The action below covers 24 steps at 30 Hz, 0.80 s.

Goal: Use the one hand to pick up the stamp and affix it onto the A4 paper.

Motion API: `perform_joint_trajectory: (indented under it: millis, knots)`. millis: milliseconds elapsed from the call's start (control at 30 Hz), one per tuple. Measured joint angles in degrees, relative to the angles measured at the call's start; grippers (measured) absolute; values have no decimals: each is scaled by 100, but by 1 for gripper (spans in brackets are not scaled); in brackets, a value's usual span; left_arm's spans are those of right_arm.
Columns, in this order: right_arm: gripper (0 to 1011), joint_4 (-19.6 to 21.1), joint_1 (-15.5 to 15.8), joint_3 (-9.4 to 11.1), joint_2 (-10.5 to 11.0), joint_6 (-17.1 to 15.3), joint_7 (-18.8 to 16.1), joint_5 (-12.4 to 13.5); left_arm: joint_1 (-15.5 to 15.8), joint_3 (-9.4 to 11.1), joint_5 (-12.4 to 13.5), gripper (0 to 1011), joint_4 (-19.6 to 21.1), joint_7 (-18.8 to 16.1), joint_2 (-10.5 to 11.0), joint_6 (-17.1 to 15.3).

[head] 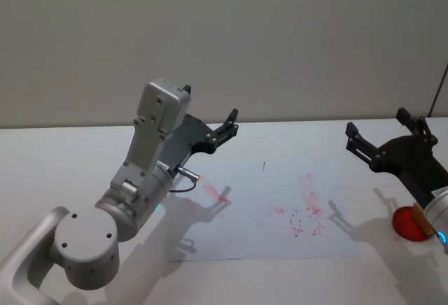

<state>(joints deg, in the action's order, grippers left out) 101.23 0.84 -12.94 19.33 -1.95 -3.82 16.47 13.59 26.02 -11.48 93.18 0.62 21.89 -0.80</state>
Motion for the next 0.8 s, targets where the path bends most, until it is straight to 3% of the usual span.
perform_joint_trajectory:
  millis: [800]
  knots:
    - [1001, 0, 0, 0, 0, -1, 0, 0, 0, 0, 0, 1001, 0, 0, 0, 0]
